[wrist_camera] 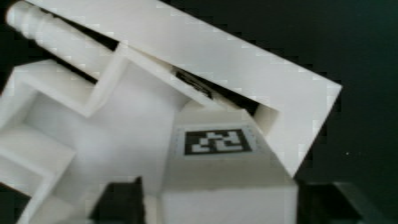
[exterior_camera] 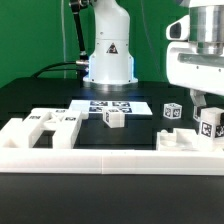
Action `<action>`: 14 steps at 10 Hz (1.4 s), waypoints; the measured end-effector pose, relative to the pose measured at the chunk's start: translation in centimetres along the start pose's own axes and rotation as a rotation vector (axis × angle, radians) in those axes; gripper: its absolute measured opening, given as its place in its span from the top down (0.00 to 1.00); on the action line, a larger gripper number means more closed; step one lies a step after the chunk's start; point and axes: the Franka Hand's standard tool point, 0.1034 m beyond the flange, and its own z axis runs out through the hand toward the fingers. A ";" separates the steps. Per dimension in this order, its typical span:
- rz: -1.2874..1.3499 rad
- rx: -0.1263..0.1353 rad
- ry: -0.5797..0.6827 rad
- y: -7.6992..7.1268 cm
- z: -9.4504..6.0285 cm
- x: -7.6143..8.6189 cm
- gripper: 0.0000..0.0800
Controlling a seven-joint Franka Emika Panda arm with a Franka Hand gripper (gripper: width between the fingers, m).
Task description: Assemble chair
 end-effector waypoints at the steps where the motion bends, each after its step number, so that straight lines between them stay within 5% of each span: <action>1: -0.034 -0.002 -0.001 0.1 0.1 -0.1 0.23; 9: -0.731 -0.007 0.011 -0.3 0.0 -0.8 0.19; 14: -1.056 -0.010 0.011 0.0 0.1 0.1 0.19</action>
Offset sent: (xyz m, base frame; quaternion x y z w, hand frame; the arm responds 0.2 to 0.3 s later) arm -0.0101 0.0076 0.0011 -0.0002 0.0016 -0.2484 0.9687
